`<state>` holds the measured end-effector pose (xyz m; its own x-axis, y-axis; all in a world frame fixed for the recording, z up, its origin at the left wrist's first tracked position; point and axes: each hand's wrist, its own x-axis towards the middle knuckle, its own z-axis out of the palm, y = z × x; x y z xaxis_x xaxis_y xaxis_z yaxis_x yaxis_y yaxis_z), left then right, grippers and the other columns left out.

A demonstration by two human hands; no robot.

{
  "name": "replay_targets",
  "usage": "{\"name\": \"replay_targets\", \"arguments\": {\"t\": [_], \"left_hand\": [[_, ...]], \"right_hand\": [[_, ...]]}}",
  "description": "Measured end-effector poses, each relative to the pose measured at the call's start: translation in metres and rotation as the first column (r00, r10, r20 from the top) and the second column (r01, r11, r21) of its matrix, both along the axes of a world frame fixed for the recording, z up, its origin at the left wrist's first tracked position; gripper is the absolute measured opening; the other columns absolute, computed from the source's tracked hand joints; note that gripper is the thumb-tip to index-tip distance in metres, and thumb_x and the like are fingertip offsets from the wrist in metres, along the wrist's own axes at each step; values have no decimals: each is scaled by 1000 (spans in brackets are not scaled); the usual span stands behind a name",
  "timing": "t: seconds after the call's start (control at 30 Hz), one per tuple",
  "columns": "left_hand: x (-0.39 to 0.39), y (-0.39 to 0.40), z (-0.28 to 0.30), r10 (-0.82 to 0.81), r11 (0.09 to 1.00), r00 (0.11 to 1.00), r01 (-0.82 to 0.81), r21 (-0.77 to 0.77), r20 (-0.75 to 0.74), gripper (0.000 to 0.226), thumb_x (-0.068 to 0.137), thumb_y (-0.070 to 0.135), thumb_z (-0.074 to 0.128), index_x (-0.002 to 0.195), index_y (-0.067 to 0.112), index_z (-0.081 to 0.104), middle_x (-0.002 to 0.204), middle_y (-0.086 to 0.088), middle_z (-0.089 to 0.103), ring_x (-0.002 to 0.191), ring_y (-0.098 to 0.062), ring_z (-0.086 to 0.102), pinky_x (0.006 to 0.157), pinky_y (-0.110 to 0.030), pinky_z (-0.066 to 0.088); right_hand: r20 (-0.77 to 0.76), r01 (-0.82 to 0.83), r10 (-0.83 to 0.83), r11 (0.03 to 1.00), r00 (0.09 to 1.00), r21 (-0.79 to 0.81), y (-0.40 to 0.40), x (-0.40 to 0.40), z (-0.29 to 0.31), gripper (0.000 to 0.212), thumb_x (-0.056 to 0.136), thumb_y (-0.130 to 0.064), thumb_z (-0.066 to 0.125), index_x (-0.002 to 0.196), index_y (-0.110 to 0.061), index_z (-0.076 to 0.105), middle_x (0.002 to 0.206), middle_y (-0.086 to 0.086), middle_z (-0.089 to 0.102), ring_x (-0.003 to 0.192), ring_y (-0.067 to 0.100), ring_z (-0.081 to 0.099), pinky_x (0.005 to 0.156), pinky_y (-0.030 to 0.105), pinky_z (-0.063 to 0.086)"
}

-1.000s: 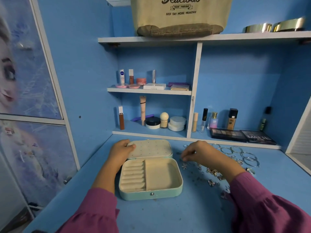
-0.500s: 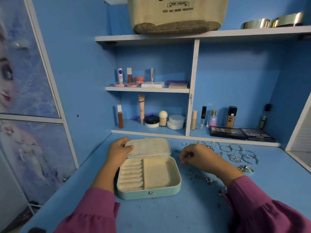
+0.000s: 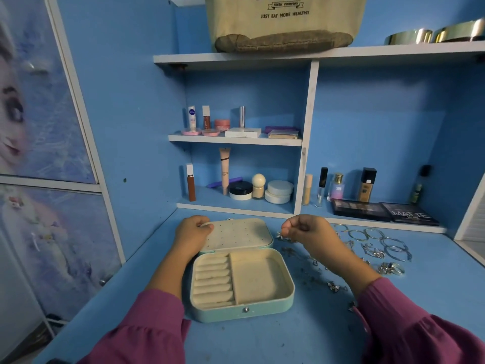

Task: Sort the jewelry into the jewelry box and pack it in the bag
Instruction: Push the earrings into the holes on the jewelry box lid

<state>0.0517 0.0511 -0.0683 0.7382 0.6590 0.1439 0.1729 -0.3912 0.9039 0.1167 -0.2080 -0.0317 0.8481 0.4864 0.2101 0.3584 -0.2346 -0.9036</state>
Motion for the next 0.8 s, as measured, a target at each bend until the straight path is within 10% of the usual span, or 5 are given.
{"name": "replay_targets", "arguments": {"t": [0.33, 0.5, 0.8], "left_hand": [[8, 3, -2, 22, 996, 1000, -21, 83, -11, 19, 95, 5, 47, 92, 13, 64, 103, -5, 64, 100, -23, 59, 85, -26, 43], [11, 4, -3, 26, 995, 1000, -25, 93, -1, 22, 97, 7, 44, 104, 8, 65, 112, -8, 64, 105, -22, 57, 90, -28, 41], [-5, 1, 18, 32, 934, 956, 75, -348, 292, 22, 93, 4, 51, 97, 15, 70, 101, -1, 69, 93, -17, 63, 86, -30, 49]], "right_hand": [[55, -15, 16, 1000, 998, -19, 37, -22, -16, 17, 88, -10, 63, 74, -20, 65, 71, -4, 65, 65, 6, 55, 68, 22, 47], [106, 6, -3, 999, 994, -34, 44, -28, -20, 15, 89, -4, 59, 79, -14, 63, 65, -11, 58, 54, -13, 51, 54, 5, 38], [132, -11, 26, 993, 991, -114, 51, -24, -12, 14, 89, -8, 62, 79, -18, 64, 70, -10, 62, 61, -2, 53, 57, 5, 40]]}}
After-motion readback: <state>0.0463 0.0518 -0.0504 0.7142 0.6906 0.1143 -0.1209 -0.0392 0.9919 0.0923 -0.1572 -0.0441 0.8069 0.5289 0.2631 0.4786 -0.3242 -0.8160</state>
